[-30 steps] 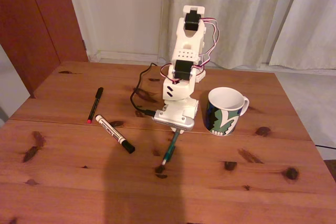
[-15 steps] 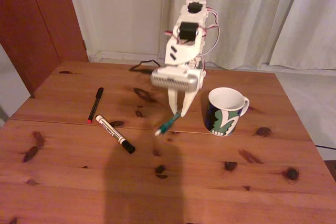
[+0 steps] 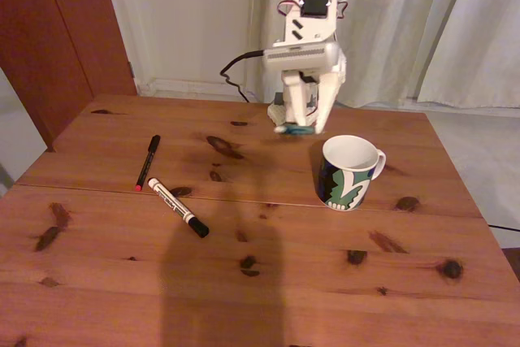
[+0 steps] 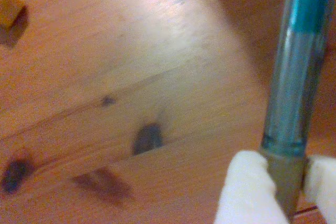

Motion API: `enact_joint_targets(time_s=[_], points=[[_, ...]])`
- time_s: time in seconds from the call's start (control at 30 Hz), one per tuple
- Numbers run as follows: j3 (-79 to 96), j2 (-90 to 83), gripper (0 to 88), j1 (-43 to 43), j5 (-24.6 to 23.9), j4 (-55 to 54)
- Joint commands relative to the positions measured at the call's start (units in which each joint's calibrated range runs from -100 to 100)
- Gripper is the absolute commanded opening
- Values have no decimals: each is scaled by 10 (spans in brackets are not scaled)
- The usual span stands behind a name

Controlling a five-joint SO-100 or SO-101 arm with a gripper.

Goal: Clean up the desk and place the pens and markers into the cup

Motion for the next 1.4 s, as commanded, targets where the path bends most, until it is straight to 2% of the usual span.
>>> enact_joint_targets(time_s=[0.0, 0.27, 0.7, 1.03, 1.17, 1.37], points=[[21, -49, 8, -15, -12, -44], [107, -57, 8, -16, -16, -136], [112, -59, 8, -96, -38, -128], [112, -58, 8, -96, -68, -135], [112, -57, 8, -95, -61, -130], [124, -57, 8, -99, -14, -108]])
